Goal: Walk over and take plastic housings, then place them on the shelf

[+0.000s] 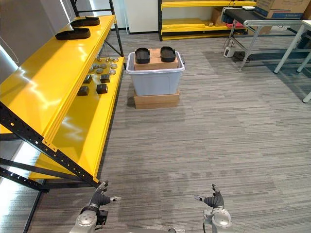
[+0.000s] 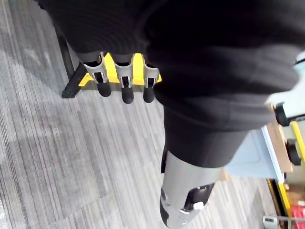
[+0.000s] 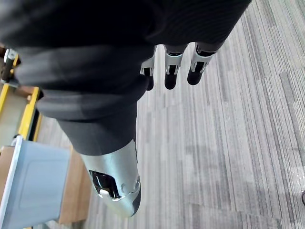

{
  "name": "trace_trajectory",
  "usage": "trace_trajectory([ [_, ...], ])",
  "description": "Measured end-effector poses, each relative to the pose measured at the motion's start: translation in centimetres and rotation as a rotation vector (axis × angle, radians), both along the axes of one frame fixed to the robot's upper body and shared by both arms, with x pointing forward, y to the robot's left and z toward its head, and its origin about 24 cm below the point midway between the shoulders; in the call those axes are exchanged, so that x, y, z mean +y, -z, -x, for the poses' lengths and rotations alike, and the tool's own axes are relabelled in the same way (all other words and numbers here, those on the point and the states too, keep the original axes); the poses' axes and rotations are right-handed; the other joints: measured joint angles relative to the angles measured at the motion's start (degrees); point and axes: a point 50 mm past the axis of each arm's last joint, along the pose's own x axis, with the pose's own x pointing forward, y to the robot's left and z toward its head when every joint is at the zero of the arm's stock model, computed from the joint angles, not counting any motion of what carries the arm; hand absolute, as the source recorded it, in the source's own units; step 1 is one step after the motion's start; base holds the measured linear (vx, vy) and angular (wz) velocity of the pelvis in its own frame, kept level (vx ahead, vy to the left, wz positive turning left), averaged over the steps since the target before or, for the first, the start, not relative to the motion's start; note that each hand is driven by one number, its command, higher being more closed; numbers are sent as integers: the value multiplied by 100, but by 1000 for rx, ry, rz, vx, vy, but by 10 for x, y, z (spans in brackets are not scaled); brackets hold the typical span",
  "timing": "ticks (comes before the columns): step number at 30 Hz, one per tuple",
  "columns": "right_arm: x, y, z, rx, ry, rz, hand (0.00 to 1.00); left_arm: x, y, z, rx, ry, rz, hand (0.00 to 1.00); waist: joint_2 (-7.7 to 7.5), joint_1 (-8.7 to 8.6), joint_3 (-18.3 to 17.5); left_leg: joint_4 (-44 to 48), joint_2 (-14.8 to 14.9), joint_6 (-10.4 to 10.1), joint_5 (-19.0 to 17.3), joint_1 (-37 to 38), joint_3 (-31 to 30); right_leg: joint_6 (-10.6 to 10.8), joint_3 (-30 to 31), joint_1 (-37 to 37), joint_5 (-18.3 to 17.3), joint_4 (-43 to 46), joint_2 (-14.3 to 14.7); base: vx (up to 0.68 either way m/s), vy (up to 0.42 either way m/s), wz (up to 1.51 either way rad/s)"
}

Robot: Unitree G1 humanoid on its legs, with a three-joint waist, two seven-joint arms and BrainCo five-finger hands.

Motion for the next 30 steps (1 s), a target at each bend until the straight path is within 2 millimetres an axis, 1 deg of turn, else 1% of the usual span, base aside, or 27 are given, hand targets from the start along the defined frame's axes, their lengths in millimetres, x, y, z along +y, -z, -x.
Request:
trace_trajectory([
  [5,-7,-3,0,-19,48,-6,0,10,-1,1,-8,-67,13,0,-27,-2,2,-23,-6,4,4,4,2,0,4,-8,0,-1,-3,0,0,0],
  [20,-11,-4,0,-27,75,-11,0,12,-1,2,-11,-87,26,0,-45,-18,11,-106,-10,-1,10,34,12,-1,19,-26,2,-3,-4,0,0,0],
  [25,-14,-7,-3,-50,109,-19,0,16,-4,1,-30,-112,22,0,-98,3,78,-62,-21,14,-6,-146,30,-1,39,-192,2,-2,-15,-2,-3,-1],
  [26,-14,-8,-4,-57,108,-18,0,16,-5,0,-34,-112,22,0,-103,3,93,0,-21,43,-31,-205,38,-1,41,-221,1,-2,-16,0,0,0],
  [28,-15,-14,-13,-93,105,-14,0,16,-11,-6,-69,-107,21,0,-106,49,178,448,-6,71,-257,-518,94,-1,79,-342,2,14,-22,32,8,-9],
  [30,-17,-17,-19,-112,110,-8,0,16,-14,-8,-86,-107,22,0,-62,115,211,727,20,106,-440,-682,161,4,165,-418,-2,54,-12,46,16,-21],
])
